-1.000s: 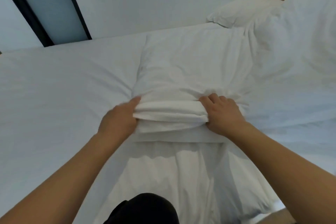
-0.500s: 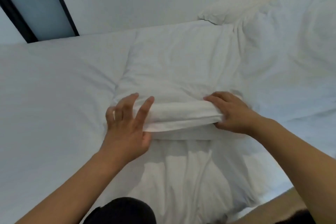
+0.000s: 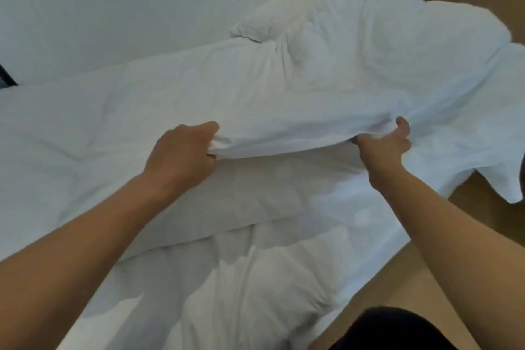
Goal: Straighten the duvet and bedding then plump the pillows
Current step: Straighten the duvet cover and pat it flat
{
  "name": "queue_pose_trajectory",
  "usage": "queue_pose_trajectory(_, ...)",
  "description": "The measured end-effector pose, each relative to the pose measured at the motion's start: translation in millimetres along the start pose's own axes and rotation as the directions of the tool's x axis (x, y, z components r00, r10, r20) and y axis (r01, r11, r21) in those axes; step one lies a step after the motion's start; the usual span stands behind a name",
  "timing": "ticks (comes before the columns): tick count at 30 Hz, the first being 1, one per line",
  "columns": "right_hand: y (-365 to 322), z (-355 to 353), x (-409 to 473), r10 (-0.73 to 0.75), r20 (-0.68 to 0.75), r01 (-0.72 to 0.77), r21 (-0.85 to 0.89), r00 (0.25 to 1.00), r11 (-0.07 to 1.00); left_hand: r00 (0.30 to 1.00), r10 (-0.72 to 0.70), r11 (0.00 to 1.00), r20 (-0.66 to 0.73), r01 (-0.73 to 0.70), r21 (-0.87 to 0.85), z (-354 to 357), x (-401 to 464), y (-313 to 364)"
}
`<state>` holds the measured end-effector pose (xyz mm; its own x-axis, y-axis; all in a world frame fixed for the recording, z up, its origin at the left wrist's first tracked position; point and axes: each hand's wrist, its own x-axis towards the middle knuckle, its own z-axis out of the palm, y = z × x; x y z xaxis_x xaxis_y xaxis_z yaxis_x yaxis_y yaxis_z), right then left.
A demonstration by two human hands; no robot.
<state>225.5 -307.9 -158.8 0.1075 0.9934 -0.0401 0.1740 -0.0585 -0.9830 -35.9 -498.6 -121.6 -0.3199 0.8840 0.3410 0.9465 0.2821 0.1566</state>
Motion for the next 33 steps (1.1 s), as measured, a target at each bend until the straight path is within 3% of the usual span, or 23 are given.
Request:
queue_pose_trajectory(1,-10,-1,8,0.201,0.101,-0.223,0.32,0.974,0.921,0.996,-0.027,0.999,0.081,0.03,-0.037,-2,-8,-5)
queue_pose_trajectory(2,-15,-1,17,0.273,0.205,-0.341,0.506,0.94,0.792,0.976,-0.046,0.999,0.214,0.051,-0.017,1,-17,-3)
queue_pose_trajectory(4,-21,-1,27,0.319,0.333,-0.461,0.642,0.887,0.613,0.914,-0.051,0.99,0.403,-0.006,0.139,18,-36,17)
queue_pose_trajectory(6,-25,-2,33,0.306,0.401,-0.504,0.693,0.863,0.515,0.903,-0.026,0.95,0.43,-0.111,0.292,39,-44,51)
queue_pose_trajectory(12,-33,-11,63,0.421,0.384,-0.568,0.49,0.822,0.661,0.918,-0.071,0.879,0.39,-0.127,0.459,93,-25,106)
queue_pose_trajectory(16,-64,-24,50,0.282,0.141,-0.304,0.648,0.949,0.699,0.974,-0.077,0.873,0.214,-0.038,0.486,108,7,92)
queue_pose_trajectory(19,-17,-51,9,0.176,-0.064,-0.098,0.624,0.982,0.776,0.975,0.046,0.9,0.219,-0.135,0.415,108,13,72)
queue_pose_trajectory(23,68,-65,-10,0.49,-0.092,-0.401,0.455,0.867,0.795,0.96,0.188,0.833,0.209,-0.268,0.485,120,-18,71)
queue_pose_trajectory(25,71,-59,-11,0.591,-0.113,-0.523,0.357,0.799,0.774,0.97,0.121,0.835,0.208,-0.213,0.507,120,-20,83)
queue_pose_trajectory(28,44,-43,-19,0.679,-0.014,-0.583,0.501,0.734,0.64,0.951,0.022,0.844,0.308,-0.183,0.505,111,-14,94)
queue_pose_trajectory(31,16,-11,-36,0.685,0.108,-0.57,0.654,0.721,0.497,0.847,0.103,0.91,0.522,-0.291,0.294,81,-10,80)
queue_pose_trajectory(33,-2,30,-72,0.679,0.125,-0.64,0.489,0.723,0.592,0.743,0.109,0.992,0.66,-0.128,-0.02,42,-7,57)
